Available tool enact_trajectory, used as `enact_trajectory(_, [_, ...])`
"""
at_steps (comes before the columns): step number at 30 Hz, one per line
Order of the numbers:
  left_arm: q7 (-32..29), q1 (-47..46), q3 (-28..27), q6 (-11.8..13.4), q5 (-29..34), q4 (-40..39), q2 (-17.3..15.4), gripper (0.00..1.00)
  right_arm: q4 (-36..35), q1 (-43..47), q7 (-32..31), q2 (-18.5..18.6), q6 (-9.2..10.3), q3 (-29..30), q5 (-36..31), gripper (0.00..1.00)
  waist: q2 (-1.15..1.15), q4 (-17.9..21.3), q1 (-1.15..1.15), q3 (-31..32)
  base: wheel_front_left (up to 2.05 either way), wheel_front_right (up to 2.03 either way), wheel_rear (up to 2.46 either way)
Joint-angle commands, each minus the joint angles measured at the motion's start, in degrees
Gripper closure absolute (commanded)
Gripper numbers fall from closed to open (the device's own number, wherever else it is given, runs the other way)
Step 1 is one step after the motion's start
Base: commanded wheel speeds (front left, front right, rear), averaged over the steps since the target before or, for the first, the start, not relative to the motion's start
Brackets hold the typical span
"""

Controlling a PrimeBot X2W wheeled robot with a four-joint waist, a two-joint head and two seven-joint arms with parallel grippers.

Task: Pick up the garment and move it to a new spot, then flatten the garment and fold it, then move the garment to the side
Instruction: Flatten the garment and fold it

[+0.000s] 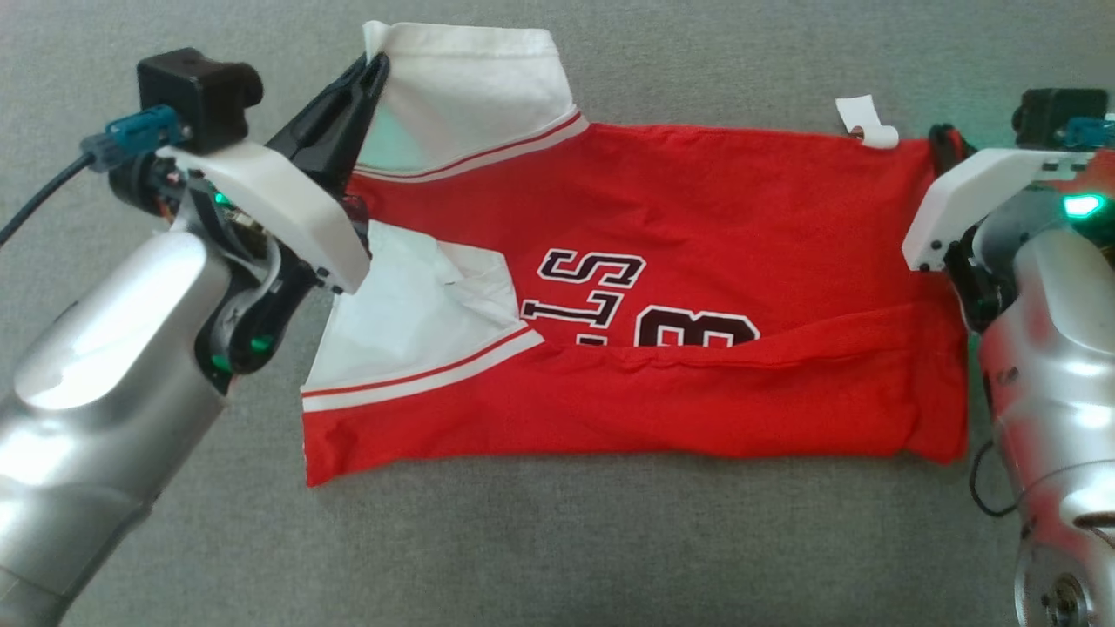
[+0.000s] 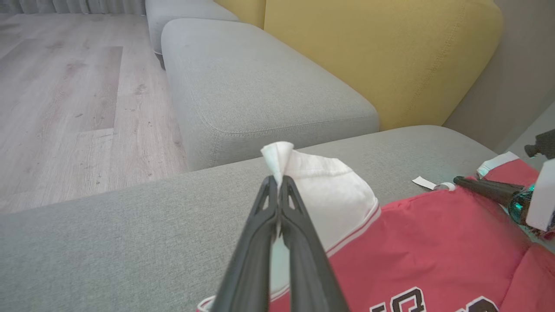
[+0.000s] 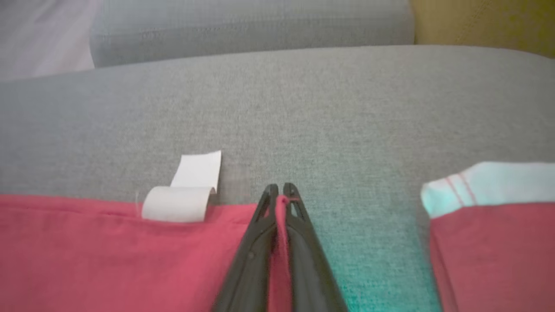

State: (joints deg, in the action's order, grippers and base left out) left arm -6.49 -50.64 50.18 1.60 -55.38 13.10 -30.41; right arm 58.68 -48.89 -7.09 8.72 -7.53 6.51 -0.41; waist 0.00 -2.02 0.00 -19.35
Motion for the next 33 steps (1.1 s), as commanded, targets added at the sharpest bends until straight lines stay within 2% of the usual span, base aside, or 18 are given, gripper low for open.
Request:
enact_trajectory(1, [0.74, -2.86, -3.34, 0.47, 0.46, -0.46, -2.46, 1.0, -1.96, -2.96, 2.26, -0.12, 0.04, -1.71, 1.79, 1.0, 0.0, 0.4, 0.0, 0.47, 0.0, 0.0, 0.0])
enact_trajectory(8, [2.42, -4.34, -4.67, 0.08, 0.27, 4.86, -2.51, 1.0, -4.24, -6.73, 5.65, -0.78, 0.04, -4.19, 11.85, 1.0, 0.0, 1.6, 0.0, 0.53, 0.0, 0.0, 0.0])
enact_trajectory(13, [5.35, -8.24, -5.56, -1.05, 1.45, 10.57, -0.87, 1.0, -6.52, -9.16, 7.16, 0.25, 0.04, -7.9, 16.03, 1.0, 0.0, 2.27, 0.0, -0.24, 0.0, 0.0, 0.0])
enact_trajectory(20, [11.68, -14.51, -5.64, -4.0, 4.97, 19.31, 1.38, 1.0, -7.35, -12.47, 9.53, 1.13, 0.04, -10.82, 18.82, 1.0, 0.0, 2.75, 0.0, -1.32, 0.0, 0.0, 0.0])
enact_trajectory(24, [14.54, -17.28, -4.85, -6.3, 5.82, 25.84, 3.87, 1.0, -5.62, -13.54, 10.39, 1.84, 0.04, -12.74, 20.35, 1.0, 0.0, 2.32, 0.0, -1.28, 0.0, 0.0, 0.0])
enact_trajectory(30, [13.95, -15.29, -2.15, -8.4, 4.66, 28.87, 5.51, 1.0, -3.61, -11.15, 9.8, 3.75, 0.04, -16.48, 23.02, 1.0, 0.0, 1.1, 0.0, 0.37, 0.0, 0.0, 0.0])
enact_trajectory(33, [12.46, -13.08, 0.21, -8.82, 4.46, 28.24, 4.82, 1.0, -2.69, -8.91, 8.47, 5.39, 0.04, -19.31, 24.07, 1.0, 0.0, 0.48, 0.0, 1.66, 0.0, 0.0, 0.0])
